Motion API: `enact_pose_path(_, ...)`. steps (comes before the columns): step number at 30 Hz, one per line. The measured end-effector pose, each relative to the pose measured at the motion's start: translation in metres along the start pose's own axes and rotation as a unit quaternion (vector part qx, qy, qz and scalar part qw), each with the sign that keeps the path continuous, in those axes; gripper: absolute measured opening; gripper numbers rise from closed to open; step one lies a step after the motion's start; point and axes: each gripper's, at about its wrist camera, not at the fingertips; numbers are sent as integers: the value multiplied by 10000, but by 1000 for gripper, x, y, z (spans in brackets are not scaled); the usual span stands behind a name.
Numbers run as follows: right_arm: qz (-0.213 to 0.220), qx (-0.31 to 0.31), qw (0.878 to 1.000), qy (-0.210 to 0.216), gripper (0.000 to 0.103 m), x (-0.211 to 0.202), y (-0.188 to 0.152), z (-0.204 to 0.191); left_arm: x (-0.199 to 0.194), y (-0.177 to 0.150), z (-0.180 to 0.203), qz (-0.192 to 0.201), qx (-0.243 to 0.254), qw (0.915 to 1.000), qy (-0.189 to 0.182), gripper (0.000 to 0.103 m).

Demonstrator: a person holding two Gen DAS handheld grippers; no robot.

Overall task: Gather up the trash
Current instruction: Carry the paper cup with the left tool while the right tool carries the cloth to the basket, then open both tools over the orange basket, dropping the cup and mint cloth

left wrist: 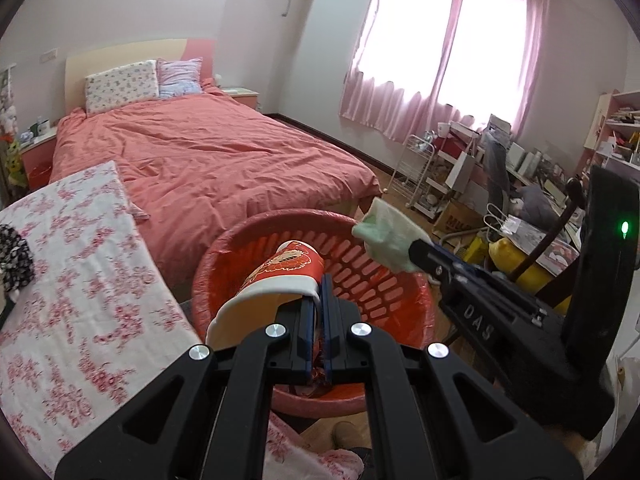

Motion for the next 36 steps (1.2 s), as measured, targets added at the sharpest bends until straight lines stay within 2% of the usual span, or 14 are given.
enact_pose_path(7,-122,182,9997,56,15,18,2,18,26,-7,-4,-464,-154,9988,-79,5)
enact_pose_path(9,-173,215,9996,15,18,23,0,22,29,-9,-5,-556,-169,9983,-73,13)
enact_pose_path(11,-185,249,9995,-35,25,23,-3,26,29,-12,-7,-580,-171,9982,-16,35)
enact_pose_path(12,-199,272,9994,-61,27,24,-6,28,28,-12,-9,-571,-185,9982,9,39)
enact_pose_path(17,-243,246,9992,-195,28,24,-9,31,21,-12,-16,-562,-228,9980,153,46)
enact_pose_path(21,-195,115,9994,-253,35,20,-11,24,11,-13,-27,-455,-251,9977,442,56)
enact_pose_path(26,-166,-71,9996,-201,43,12,-12,6,-16,-22,-55,-298,-306,9929,1113,72)
enact_pose_path(29,-192,-214,9995,-128,45,10,-14,-10,-34,-29,-77,-260,-407,9880,1467,76)
enact_pose_path(36,-312,-583,9977,135,45,6,-25,-57,-81,-52,-138,-205,-760,9728,2180,76)
Point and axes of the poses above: each gripper's, at about its wrist camera, not at the fingertips, and x roughly the way its jaws point, z to its right, y to its top, and after that the axes turned 1 degree about -z, right-handed
